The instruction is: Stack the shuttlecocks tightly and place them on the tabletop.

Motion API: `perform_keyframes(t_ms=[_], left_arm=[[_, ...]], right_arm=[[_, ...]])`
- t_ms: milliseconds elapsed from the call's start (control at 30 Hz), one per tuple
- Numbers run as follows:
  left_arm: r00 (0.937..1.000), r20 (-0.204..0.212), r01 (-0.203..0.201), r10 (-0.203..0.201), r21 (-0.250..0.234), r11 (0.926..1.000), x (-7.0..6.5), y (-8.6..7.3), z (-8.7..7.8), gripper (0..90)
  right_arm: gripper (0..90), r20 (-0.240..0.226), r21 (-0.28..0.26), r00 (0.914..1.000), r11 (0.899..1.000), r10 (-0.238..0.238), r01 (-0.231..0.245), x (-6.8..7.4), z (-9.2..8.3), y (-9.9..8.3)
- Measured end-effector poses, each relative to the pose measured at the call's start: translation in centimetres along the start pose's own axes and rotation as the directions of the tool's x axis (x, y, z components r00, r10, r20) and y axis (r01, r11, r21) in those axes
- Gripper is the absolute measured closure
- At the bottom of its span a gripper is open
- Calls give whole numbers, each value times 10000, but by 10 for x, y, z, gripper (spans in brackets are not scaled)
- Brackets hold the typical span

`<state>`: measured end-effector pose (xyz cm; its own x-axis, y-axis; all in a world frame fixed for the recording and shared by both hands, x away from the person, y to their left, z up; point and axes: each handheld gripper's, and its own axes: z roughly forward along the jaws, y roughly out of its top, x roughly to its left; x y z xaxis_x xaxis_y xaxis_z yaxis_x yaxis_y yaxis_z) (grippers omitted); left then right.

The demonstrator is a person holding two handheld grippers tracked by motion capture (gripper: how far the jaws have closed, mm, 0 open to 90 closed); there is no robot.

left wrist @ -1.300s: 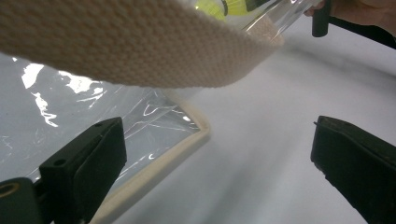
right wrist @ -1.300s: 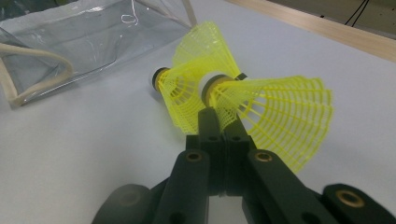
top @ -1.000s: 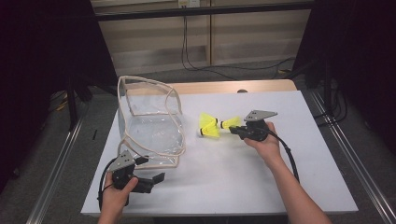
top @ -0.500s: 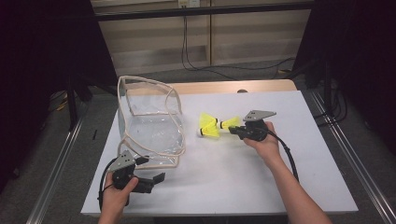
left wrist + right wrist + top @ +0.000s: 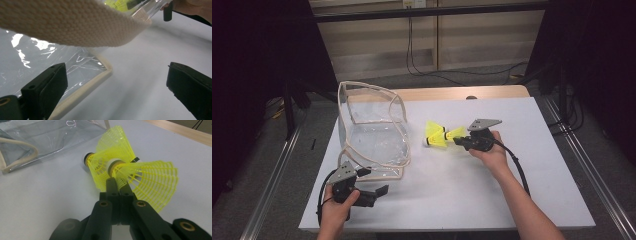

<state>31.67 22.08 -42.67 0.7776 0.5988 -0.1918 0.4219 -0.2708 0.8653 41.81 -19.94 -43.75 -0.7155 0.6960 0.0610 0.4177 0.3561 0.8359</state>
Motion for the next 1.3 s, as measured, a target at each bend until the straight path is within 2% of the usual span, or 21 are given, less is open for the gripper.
perform_keyframes(t_ms=[1300], left_arm=[[10000,21,-37,37,-51,10000,-1,0,1,36]], right_arm=[[900,-124,100,9998,9999,-134,136,7,8,-2]])
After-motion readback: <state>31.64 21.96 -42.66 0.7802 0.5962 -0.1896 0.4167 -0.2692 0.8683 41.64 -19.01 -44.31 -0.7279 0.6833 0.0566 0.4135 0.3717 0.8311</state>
